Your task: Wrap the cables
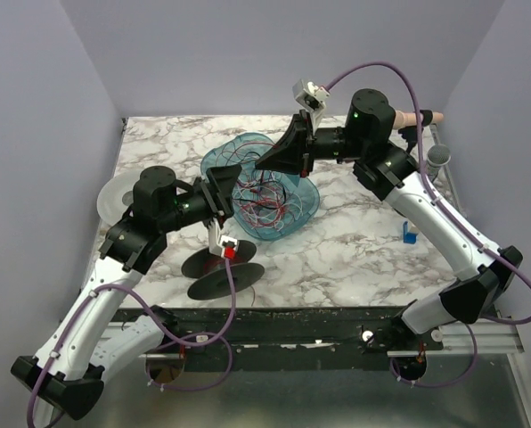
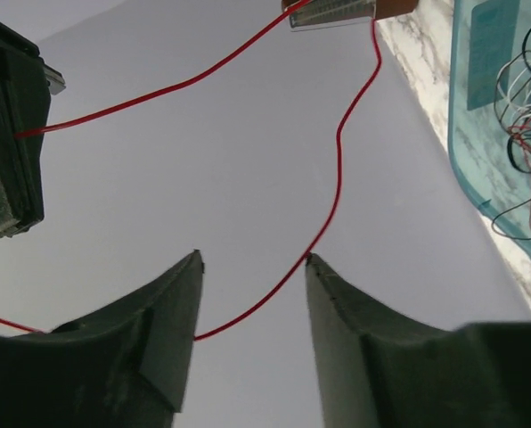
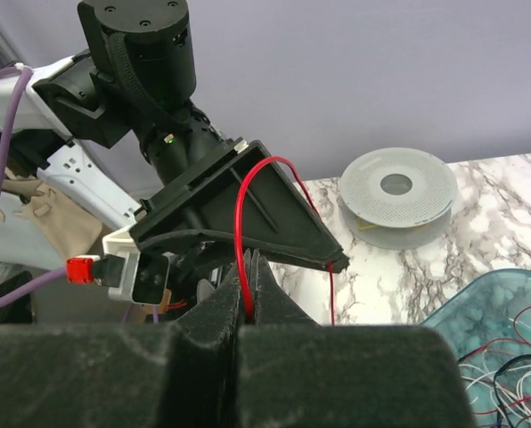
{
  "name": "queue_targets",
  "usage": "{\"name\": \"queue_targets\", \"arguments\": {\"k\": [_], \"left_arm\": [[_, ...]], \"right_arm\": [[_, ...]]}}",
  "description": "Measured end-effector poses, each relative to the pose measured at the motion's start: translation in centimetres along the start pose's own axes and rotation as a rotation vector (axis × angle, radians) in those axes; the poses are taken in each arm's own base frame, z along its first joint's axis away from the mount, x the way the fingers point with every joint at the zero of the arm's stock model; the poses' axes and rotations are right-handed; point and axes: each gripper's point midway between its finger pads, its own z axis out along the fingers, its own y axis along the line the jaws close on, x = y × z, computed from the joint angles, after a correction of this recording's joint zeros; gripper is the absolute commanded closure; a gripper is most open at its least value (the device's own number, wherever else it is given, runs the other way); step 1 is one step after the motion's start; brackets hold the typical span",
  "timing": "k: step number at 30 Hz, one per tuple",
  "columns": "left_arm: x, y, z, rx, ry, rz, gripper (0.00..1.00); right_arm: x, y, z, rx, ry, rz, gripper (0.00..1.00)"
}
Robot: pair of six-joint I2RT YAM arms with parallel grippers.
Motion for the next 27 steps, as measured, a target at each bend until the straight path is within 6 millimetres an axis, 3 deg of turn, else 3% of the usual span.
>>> {"name": "queue_targets", "arguments": {"k": [1, 2, 3, 5, 6, 9, 11, 15, 18, 21, 25, 27], "left_arm": [[0.2, 0.1, 0.0, -0.006, 0.007, 0.006, 0.68], [0.3, 0.2, 0.0, -0.010, 0.013, 0.014, 0.95], [0.3, 0.3, 0.1, -0.012, 0.016, 0.017, 1.00], [0.3, 0.3, 0.1, -0.012, 0.019, 0.027, 1.00], [0.3, 0.4, 0.1, -0.013, 0.021, 0.029, 1.00], [0.0, 0.0, -0.5, 0.012, 0.032, 0.023, 1.00], [-0.2, -0.5, -1.2, 0.057, 0.043, 0.008, 1.00], [1.2, -1.0, -2.7, 0.164, 0.124, -0.155, 1.00], [3.3, -1.6, -3.8, 0.249, 0.228, -0.410, 1.00], [5.1, -4.4, -4.7, 0.341, 0.321, -0.687, 1.00], [6.4, -11.0, -6.3, 0.506, 0.425, -1.075, 1.00], [6.9, -13.6, -7.0, 0.539, 0.456, -1.264, 1.00]], "right_arm": [[0.1, 0.1, 0.1, -0.006, 0.001, 0.004, 0.99], [0.1, 0.1, 0.2, -0.011, 0.002, 0.008, 0.99], [0.1, 0.1, 0.2, -0.014, 0.002, 0.010, 0.99], [0.1, 0.1, 0.2, -0.015, 0.000, 0.011, 0.98], [0.1, 0.0, 0.3, -0.014, -0.002, 0.010, 0.90], [0.2, -1.0, 0.4, 0.034, -0.006, 0.025, 0.53], [0.8, -2.7, 0.5, 0.113, 0.001, 0.049, 0.41], [3.1, -5.6, 0.4, 0.239, 0.051, 0.101, 0.29], [4.8, -7.1, -0.1, 0.325, 0.084, 0.134, 0.27], [5.8, -8.2, -0.6, 0.397, 0.103, 0.147, 0.22], [7.3, -8.6, -1.0, 0.431, 0.141, 0.173, 0.17], [8.8, -7.8, -0.9, 0.414, 0.173, 0.159, 0.15]]}}
